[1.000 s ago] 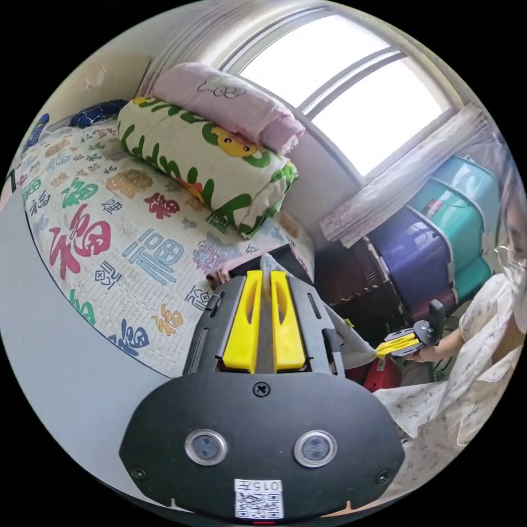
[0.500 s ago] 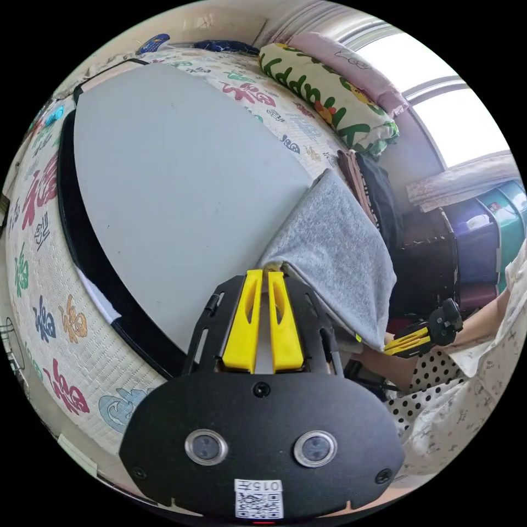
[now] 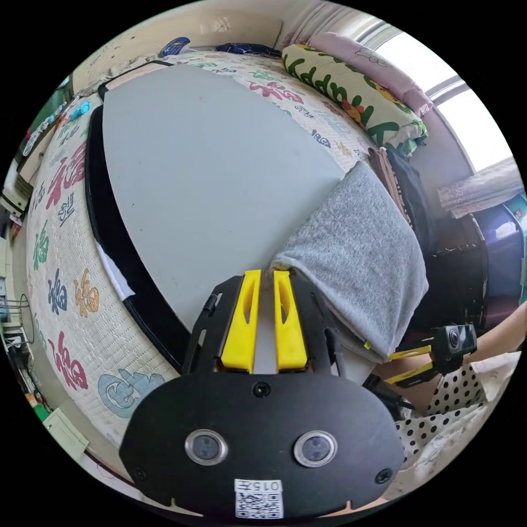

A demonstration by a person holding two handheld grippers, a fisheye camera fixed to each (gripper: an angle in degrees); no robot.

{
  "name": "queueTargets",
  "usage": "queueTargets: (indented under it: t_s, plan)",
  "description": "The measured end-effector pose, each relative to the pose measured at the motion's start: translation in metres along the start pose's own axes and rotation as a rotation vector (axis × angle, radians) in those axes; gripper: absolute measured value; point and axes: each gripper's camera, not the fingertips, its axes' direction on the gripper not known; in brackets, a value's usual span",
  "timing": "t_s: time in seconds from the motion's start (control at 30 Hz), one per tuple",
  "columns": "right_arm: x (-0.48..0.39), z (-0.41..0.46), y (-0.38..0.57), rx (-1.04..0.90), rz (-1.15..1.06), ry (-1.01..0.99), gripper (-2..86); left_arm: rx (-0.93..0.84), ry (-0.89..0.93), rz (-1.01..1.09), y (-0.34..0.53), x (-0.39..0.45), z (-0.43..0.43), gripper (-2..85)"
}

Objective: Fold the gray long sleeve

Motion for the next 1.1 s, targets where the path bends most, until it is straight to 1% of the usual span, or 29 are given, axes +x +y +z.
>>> queueTargets:
  t_s: [0.03, 0.1, 0.17, 0.2, 0.23, 0.27, 0.3, 0.37, 0.47, 0.53, 0.63, 0.77, 0.9, 1.03, 1.1]
  plan:
    - [-0.006, -0.014, 0.0, 0.001, -0.027, -0.013, 14.1, -0.027, 0.006, -0.042, 0.012, -0.006, 0.006, 1.8]
    - [-0.009, -0.042, 0.006, 0.043, -0.078, -0.068, 13.6, -0.06, 0.012, -0.148, 0.037, -0.022, 0.014, 4.4]
    - [0.007, -0.091, 0.015, 0.147, -0.087, -0.222, 13.0, 0.009, 0.177, -0.317, 0.081, -0.045, 0.017, 8.6]
    - [0.015, -0.105, 0.017, 0.187, -0.072, -0.247, 12.9, 0.028, 0.222, -0.35, 0.091, -0.048, 0.019, 9.4]
    - [0.034, -0.137, 0.021, 0.286, -0.034, -0.262, 12.5, 0.067, 0.305, -0.401, 0.111, -0.05, 0.023, 11.1]
    - [0.058, -0.169, 0.025, 0.395, 0.022, -0.234, 12.1, 0.11, 0.373, -0.441, 0.128, -0.047, 0.031, 12.8]
    - [0.071, -0.185, 0.026, 0.448, 0.057, -0.211, 12.0, 0.13, 0.402, -0.457, 0.136, -0.044, 0.036, 13.8]
    - [0.124, -0.245, 0.028, 0.635, 0.182, -0.114, 12.0, 0.167, 0.483, -0.501, 0.16, -0.03, 0.062, 16.7]
    - [0.178, -0.295, 0.012, 0.755, 0.27, -0.035, 12.5, 0.212, 0.483, -0.555, 0.186, -0.012, 0.096, 18.2]
    - [0.197, -0.311, -0.01, 0.76, 0.273, -0.019, 13.1, 0.239, 0.472, -0.568, 0.2, -0.001, 0.113, 19.1]
    - [0.215, -0.326, -0.059, 0.755, 0.249, -0.059, 13.9, 0.22, 0.394, -0.541, 0.218, 0.019, 0.137, 19.8]
    - [0.231, -0.327, -0.135, 0.661, 0.191, -0.156, 16.4, 0.253, 0.363, -0.531, 0.252, 0.04, 0.161, 17.7]
    - [0.239, -0.332, -0.178, 0.635, 0.125, -0.188, 14.5, 0.291, 0.354, -0.585, 0.291, 0.057, 0.18, 15.4]
    - [0.277, -0.332, -0.215, 0.597, 0.156, -0.357, 12.9, 0.305, 0.325, -0.62, 0.326, 0.085, 0.202, 12.8]
    - [0.292, -0.332, -0.229, 0.595, 0.177, -0.403, 12.2, 0.316, 0.369, -0.619, 0.339, 0.094, 0.216, 11.7]
